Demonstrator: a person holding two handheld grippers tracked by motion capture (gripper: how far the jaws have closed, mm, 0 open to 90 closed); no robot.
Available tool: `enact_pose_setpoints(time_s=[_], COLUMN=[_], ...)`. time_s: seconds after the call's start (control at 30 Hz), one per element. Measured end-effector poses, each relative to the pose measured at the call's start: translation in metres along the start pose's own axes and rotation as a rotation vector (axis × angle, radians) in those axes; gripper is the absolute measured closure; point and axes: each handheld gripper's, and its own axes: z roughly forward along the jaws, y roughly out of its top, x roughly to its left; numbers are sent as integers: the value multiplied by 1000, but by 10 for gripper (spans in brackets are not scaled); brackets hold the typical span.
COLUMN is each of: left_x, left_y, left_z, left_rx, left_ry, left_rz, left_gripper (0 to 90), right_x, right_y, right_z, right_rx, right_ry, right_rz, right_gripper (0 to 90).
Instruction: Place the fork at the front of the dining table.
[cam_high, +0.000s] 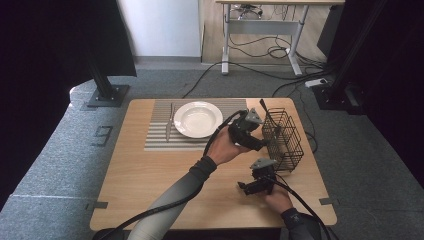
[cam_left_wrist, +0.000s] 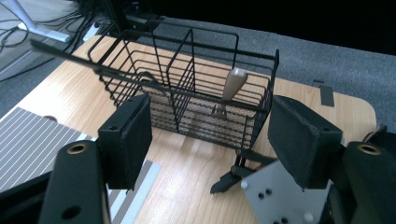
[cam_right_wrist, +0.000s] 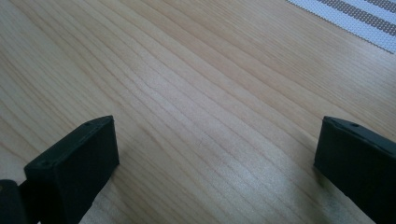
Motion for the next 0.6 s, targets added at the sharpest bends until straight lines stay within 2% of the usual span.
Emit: enact_pose_setpoints(time_s=[0.13,0.33,0.53,0.6], left_x=[-3,-7,-11,-13], left_y=[5,8,10,11], left_z=[8,21,34,39], left_rx=[2,14,24,30], left_ry=[-15,-16,-41,-43], left_rz=[6,-1,-28,-35], left_gripper=[352,417,512,585], right_x=[0,1,1,1], right_y=[-1,-2,-3,-3], right_z=[-1,-2,-3,-3], right_rx=[1,-1,0,0], right_ry=[3,6,10,9], right_rz=[-4,-8,-12,-12], right_gripper=[0,0,0,0])
